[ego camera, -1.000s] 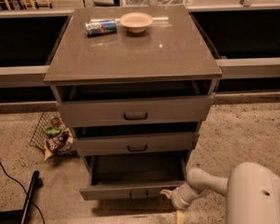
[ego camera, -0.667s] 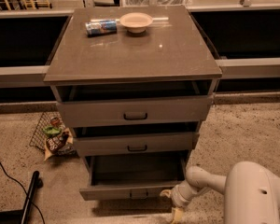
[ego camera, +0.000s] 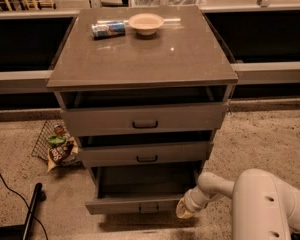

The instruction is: Close bottom drawer

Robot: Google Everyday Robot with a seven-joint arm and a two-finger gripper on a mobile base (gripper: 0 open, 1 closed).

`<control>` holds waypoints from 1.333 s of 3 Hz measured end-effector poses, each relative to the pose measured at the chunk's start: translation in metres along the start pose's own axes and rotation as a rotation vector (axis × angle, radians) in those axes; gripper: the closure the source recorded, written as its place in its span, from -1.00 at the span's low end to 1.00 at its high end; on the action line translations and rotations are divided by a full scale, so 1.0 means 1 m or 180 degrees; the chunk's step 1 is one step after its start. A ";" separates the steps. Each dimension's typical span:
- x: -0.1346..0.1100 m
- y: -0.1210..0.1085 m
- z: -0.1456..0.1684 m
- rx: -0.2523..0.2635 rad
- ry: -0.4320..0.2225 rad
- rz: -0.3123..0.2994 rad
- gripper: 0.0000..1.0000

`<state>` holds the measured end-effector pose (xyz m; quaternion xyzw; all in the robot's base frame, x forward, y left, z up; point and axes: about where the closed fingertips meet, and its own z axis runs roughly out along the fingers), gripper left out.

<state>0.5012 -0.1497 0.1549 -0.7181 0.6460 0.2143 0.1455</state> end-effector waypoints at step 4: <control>0.018 -0.043 -0.006 0.0282 -0.0041 0.0028 0.16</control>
Offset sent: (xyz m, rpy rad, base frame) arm 0.0840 -0.0224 -0.0119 0.0557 -0.1268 -0.0908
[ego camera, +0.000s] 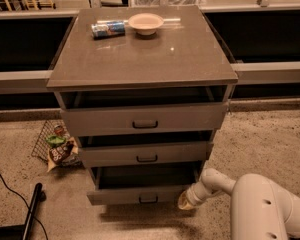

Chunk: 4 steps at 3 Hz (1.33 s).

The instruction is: Close bottom drawer

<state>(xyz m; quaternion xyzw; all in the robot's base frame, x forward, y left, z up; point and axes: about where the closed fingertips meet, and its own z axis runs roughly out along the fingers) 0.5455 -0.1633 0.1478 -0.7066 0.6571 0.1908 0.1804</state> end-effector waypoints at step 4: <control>0.001 -0.001 0.002 -0.0001 -0.0031 0.0019 -1.00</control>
Offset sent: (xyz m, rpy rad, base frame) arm 0.0000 0.0000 0.0000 0.0000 0.0000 0.0000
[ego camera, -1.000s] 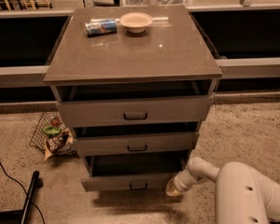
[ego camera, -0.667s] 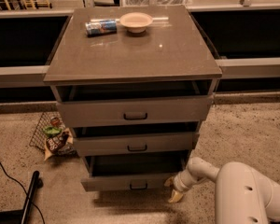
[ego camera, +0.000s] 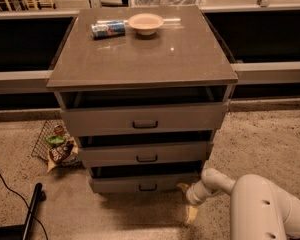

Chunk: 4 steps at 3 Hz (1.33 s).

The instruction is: Close bottom drawer

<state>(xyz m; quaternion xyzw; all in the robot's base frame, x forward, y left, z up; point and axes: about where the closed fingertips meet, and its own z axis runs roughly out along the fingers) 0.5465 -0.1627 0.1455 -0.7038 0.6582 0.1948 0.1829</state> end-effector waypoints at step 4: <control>0.023 -0.050 -0.008 0.0408 -0.0359 0.0154 -1.00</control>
Offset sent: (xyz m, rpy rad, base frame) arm 0.0477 -0.0291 -0.0022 0.0833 -0.0625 -0.0986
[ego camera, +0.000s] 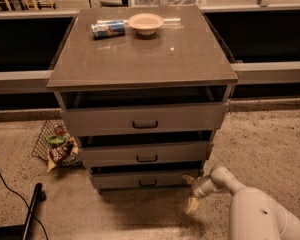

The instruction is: Close bottom drawer

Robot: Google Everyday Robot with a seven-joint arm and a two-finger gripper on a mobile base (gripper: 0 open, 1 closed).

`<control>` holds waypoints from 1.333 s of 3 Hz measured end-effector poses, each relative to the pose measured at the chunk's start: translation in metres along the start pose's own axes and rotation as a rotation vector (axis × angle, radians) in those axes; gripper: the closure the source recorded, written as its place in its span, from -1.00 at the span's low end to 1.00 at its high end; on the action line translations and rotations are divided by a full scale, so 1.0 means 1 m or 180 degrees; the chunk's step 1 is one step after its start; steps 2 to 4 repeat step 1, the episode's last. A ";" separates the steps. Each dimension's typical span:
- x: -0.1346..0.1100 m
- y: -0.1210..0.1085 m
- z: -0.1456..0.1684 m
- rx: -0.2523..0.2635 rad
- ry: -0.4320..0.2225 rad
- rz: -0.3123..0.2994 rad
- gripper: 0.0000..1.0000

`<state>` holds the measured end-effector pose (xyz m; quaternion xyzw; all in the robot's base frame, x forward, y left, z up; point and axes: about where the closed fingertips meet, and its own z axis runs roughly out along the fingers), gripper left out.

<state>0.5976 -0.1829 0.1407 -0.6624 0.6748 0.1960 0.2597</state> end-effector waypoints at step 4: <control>-0.002 -0.010 0.004 0.0012 -0.0132 -0.0032 -1.00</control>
Offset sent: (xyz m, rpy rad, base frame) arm 0.0000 0.0000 0.0000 0.0000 0.0000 0.0000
